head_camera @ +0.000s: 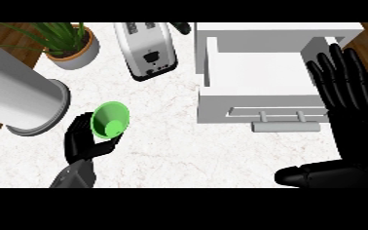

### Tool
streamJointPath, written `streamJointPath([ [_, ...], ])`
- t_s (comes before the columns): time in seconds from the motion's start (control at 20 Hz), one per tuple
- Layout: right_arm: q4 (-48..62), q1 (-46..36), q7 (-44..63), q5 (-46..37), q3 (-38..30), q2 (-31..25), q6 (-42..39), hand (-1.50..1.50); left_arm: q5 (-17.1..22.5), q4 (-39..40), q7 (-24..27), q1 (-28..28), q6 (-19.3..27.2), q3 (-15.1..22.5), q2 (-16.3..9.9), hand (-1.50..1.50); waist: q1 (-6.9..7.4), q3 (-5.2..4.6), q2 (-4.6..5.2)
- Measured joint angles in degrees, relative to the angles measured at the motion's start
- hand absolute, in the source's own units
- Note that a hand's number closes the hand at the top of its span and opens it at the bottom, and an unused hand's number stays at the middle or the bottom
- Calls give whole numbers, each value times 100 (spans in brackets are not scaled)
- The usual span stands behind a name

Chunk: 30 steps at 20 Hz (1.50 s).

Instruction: Pick up the cup, place it into the drawer and close the drawer

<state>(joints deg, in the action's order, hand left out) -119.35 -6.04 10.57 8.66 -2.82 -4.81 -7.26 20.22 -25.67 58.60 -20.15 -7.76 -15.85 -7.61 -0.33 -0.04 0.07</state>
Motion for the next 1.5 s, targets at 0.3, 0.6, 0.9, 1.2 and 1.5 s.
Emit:
streamJointPath([
  [0.3, -100, -71, 140, 9, -23, -31, 41, -150, -309, -201, -24, 109, -214, 380, -42, 150, 9, 1, -5],
  [0.6, -208, 14, 166, 6, -25, -5, 75, -150, -331, -800, -121, 123, -361, 557, -74, 150, 34, 4, -16],
  [0.9, -348, 202, 176, 57, -48, -37, 5, -150, -347, -2034, -619, 310, -507, 945, -74, 150, 64, 9, -32],
  [1.2, -160, 152, 111, 89, -149, -75, -28, -150, -258, -3687, -1791, 354, -292, 1397, 163, 150, 90, 11, -38],
  [1.5, -30, 168, -52, 25, -140, -33, -40, -150, -44, -5105, -3171, 120, 232, 1583, 330, 150, 61, 8, -27],
])
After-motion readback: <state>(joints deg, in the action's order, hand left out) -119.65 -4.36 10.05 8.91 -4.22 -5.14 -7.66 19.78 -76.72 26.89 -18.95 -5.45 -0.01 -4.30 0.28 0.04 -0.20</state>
